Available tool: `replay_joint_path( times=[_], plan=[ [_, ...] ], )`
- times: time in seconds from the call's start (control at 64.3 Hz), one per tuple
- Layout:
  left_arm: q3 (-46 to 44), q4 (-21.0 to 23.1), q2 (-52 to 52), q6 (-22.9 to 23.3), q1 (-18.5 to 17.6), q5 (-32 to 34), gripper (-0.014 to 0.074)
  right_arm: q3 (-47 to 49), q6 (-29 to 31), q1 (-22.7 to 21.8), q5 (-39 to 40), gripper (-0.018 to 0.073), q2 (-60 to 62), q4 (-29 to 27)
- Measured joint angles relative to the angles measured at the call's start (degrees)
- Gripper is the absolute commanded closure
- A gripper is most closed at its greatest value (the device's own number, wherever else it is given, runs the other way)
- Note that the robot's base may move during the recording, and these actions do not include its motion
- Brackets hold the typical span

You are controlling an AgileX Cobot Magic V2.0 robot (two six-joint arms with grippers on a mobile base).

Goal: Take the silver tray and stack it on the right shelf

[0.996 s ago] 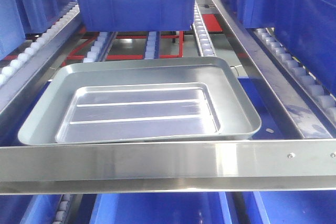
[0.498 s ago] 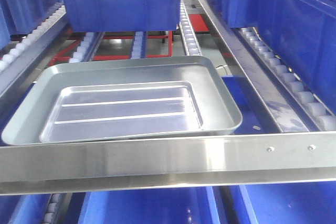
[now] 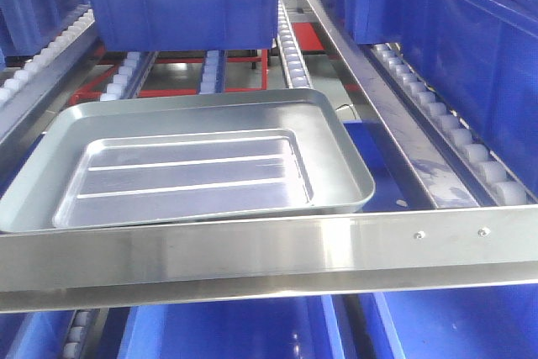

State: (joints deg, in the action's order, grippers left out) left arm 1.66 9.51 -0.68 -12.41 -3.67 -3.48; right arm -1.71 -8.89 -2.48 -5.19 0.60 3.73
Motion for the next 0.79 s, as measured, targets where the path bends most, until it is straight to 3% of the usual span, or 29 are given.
replay_joint_path(
  times=[0.794],
  plan=[
    [0.1, 0.0, 0.0, 0.0, 0.0, 0.0, 0.0676, 0.0, 0.0, 0.0, 0.4, 0.0510, 0.0, -0.1]
  ],
)
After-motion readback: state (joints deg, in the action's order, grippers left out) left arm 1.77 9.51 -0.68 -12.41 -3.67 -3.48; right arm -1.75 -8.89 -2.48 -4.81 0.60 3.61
